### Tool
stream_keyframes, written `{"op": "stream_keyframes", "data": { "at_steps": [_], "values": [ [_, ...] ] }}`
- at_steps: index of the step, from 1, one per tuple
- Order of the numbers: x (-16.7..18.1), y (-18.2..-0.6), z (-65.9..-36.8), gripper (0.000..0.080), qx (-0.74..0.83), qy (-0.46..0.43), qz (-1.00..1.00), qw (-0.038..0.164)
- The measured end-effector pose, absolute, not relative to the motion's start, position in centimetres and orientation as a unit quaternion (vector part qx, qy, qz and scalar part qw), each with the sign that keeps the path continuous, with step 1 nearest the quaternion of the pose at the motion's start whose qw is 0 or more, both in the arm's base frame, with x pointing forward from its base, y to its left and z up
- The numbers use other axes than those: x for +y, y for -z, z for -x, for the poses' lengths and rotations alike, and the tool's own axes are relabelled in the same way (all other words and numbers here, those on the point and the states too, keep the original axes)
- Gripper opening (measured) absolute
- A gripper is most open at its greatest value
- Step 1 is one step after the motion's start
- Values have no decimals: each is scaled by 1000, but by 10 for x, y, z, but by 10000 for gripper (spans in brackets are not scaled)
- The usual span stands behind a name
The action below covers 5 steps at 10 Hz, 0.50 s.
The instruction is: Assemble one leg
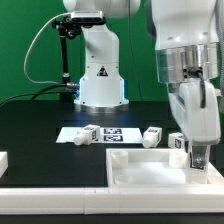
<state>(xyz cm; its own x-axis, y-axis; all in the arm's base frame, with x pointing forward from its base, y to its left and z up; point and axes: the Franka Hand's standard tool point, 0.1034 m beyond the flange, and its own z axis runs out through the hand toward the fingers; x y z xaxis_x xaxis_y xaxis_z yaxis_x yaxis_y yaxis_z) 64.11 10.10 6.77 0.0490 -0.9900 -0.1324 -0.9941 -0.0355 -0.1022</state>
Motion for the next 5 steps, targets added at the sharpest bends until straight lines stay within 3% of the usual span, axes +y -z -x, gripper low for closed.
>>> {"op": "stream_keyframes", "data": {
  "at_steps": [5],
  "values": [
    [101, -69, -641, 648, 505, 1, 860, 76]
  ]
}}
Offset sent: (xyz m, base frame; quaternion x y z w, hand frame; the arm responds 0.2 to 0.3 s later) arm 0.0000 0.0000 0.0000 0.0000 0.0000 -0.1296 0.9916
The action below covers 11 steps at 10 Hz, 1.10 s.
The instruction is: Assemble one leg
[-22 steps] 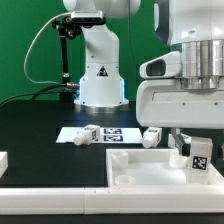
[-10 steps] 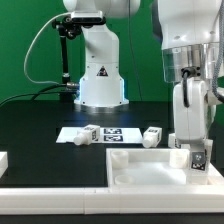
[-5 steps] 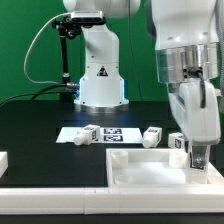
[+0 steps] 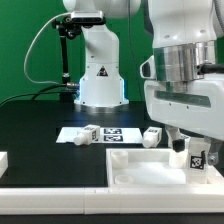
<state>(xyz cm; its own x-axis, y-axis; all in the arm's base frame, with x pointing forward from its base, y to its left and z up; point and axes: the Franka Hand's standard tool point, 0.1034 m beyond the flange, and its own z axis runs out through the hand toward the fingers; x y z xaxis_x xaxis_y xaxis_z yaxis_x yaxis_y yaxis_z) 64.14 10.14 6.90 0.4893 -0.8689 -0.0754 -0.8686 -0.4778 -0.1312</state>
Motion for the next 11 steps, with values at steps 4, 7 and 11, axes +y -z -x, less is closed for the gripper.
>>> {"op": "stream_keyframes", "data": {
  "at_steps": [4, 7, 11],
  "values": [
    [109, -69, -640, 529, 421, 2, 905, 61],
    [109, -69, -640, 285, 495, -4, 867, 62],
    [106, -69, -639, 285, 640, -16, 766, 59]
  ]
}}
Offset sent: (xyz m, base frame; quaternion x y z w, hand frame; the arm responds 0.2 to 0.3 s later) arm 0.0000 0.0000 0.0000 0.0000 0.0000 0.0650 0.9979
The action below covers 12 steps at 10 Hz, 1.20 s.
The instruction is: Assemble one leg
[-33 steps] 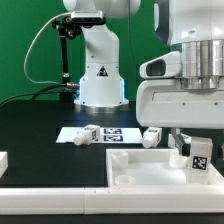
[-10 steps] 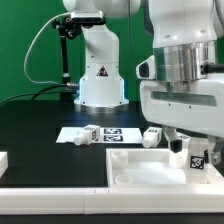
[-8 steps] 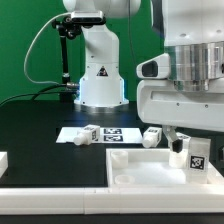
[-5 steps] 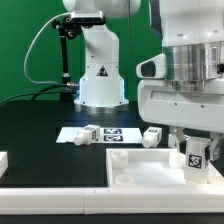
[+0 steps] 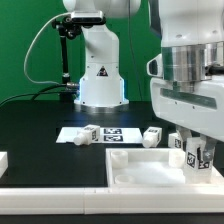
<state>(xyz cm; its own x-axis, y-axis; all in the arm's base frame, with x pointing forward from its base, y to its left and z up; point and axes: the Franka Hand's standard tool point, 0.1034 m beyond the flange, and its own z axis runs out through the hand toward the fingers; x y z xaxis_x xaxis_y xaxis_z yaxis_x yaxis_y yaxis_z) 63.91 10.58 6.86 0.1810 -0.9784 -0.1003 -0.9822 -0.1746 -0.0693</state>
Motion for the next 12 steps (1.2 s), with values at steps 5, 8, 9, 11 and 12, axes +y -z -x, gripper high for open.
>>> {"op": "stream_keyframes", "data": {
  "at_steps": [5, 8, 9, 11, 12],
  "values": [
    [104, -69, -639, 288, 851, -9, 519, 74],
    [103, -68, -638, 382, 847, -7, 527, 73],
    [103, -68, -638, 382, 843, -7, 532, 73],
    [103, -69, -638, 608, 842, -6, 535, 74],
    [104, -82, -642, 608, 823, -4, 562, 82]
  ]
}}
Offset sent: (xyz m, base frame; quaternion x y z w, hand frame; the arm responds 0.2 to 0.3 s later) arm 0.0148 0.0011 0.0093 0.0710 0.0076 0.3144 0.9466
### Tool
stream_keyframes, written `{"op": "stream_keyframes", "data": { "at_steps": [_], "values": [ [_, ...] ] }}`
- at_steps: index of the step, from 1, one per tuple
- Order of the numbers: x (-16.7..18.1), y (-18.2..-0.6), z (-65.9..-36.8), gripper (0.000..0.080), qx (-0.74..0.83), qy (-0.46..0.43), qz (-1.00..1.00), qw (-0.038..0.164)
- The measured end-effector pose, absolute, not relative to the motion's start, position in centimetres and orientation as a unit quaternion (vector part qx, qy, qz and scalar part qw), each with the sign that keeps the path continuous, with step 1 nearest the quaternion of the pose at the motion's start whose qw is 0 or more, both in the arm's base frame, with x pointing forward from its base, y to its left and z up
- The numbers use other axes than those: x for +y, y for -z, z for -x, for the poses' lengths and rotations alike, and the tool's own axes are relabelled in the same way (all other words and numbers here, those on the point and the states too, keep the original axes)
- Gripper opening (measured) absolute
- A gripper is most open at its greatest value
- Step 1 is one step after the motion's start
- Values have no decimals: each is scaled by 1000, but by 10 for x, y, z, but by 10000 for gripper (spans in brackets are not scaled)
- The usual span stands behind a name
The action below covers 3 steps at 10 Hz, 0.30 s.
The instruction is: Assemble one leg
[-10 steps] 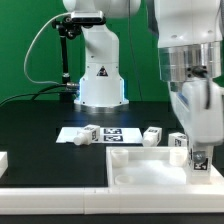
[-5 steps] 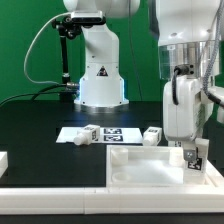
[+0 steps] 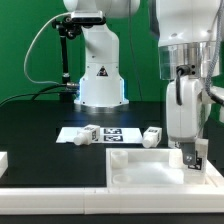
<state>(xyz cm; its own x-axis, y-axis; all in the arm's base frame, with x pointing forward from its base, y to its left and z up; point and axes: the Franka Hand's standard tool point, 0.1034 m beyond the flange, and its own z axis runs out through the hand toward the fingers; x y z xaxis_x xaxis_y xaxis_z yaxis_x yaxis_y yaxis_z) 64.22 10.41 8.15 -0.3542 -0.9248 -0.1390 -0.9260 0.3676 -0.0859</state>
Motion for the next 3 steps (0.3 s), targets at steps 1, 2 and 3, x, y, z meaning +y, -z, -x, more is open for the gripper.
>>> {"op": "stream_keyframes", "data": {
  "at_steps": [1, 2, 3],
  "values": [
    [102, -105, -647, 641, 812, 1, 575, 98],
    [98, -117, -647, 647, 814, 2, 571, 105],
    [98, -114, -646, 647, 814, 2, 571, 102]
  ]
}}
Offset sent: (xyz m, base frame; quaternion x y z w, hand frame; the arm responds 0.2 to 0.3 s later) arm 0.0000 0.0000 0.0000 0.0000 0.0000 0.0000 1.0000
